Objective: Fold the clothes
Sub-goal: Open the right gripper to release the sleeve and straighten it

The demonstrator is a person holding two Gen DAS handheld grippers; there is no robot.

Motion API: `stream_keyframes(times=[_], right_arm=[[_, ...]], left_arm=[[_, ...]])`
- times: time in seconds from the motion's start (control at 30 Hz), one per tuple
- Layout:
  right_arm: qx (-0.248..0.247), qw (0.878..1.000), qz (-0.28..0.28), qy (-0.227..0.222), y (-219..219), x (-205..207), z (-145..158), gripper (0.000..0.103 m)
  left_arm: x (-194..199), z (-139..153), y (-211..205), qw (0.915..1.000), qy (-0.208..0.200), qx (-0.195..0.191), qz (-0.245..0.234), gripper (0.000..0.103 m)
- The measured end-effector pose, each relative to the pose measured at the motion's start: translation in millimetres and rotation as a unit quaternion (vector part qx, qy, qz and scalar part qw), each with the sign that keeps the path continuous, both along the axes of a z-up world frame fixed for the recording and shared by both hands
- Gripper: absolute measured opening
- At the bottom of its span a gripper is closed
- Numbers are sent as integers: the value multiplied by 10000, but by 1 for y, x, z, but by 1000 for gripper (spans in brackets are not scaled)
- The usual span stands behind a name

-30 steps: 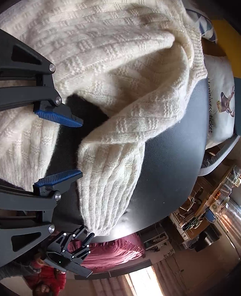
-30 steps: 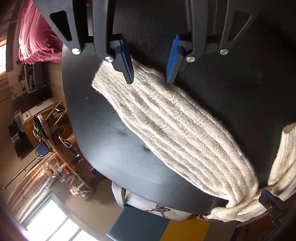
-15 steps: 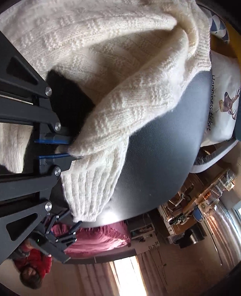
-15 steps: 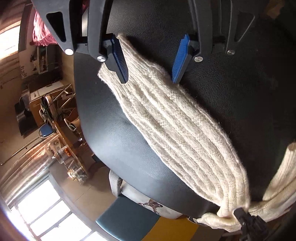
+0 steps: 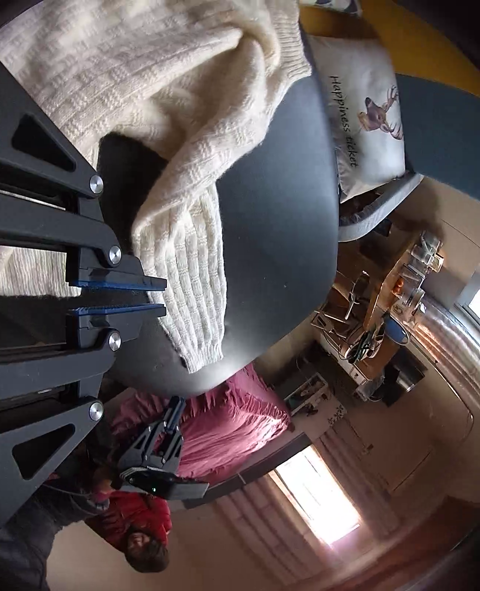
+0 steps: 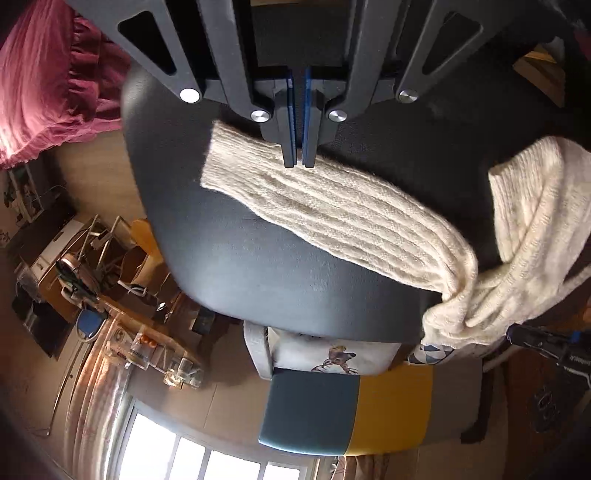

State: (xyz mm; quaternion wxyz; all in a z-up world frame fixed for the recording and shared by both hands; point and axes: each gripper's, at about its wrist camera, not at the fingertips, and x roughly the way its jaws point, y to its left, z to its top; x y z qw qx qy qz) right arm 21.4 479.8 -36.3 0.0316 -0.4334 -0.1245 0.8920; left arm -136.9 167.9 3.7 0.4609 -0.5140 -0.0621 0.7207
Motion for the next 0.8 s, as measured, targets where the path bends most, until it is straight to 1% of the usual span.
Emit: stream_keyframes(times=[0.03, 0.07, 0.1, 0.17, 0.2, 0.23, 0.27, 0.3, 0.37, 0.4, 0.43, 0.47, 0.53, 0.57, 0.6, 0.63, 0.67, 0.7, 0.73, 0.77, 0.8], right_arm=[[232, 9997, 96, -20, -5, 3, -4, 28], [464, 9987, 191, -40, -9, 6, -8, 32], [577, 9978, 282, -147, -11, 4, -14, 33], [461, 9967, 409, -523, -7, -7, -35, 33], [509, 9956, 461, -641, -8, -12, -45, 33], [608, 9941, 528, -721, -10, -17, -55, 34], [770, 9923, 610, -754, -12, -21, -63, 35], [931, 9901, 693, -787, -15, -26, -72, 35], [1193, 9855, 853, -851, -19, -36, -86, 38], [1222, 9842, 926, -881, -19, -42, -90, 44], [1251, 9829, 998, -911, -20, -48, -93, 51], [1257, 9822, 1051, -915, -19, -54, -95, 54], [1126, 9837, 1065, -908, -11, -69, -96, 72], [811, 9866, 978, -1020, -2, -78, -95, 75], [274, 9890, 791, -1222, 11, -86, -94, 76], [-383, 9871, 511, -1470, 28, -94, -95, 74], [-846, 9831, 280, -1602, 41, -99, -95, 74], [-881, 9828, 224, -1607, 44, -98, -93, 63], [-782, 9831, 290, -1631, 41, -95, -91, 48], [-842, 9819, 299, -1672, 38, -92, -90, 38], [-931, 9802, 269, -1727, 36, -88, -88, 16]], left_arm=[[-2, 0, 0, 10000, -27, -70, 24, 7], [-4, -3, -1, 9998, -92, -146, 59, 10], [-5, -10, -3, 9993, -156, -310, 168, 14], [-9, -24, -7, 9969, -294, -625, 388, 18], [-12, -35, -12, 9952, -422, -709, 521, 25], [-15, -45, -16, 9932, -550, -794, 654, 28], [-18, -55, -19, 9910, -684, -858, 772, 35], [-19, -65, -18, 9898, -840, -826, 806, 40], [-24, -79, -14, 9877, -1082, -803, 789, 45], [-27, -83, -7, 9878, -1099, -811, 745, 50], [-29, -86, 0, 9879, -1116, -820, 700, 52], [-31, -90, 7, 9880, -1128, -832, 654, 52], [-37, -97, 24, 9882, -1084, -922, 564, 61], [-39, -100, 30, 9873, -923, -1124, 646, 64], [-40, -103, 35, 9858, -756, -1317, 717, 59], [-40, -105, 39, 9849, -560, -1466, 736, 50], [-39, -106, 42, 9838, -391, -1581, 750, 19], [-35, -106, 40, 9850, -368, -1515, 735, 10], [-32, -105, 38, 9863, -338, -1447, 712, 10], [-27, -101, 35, 9880, -273, -1373, 651, 8], [-22, -97, 31, 9896, -208, -1299, 589, 8]])
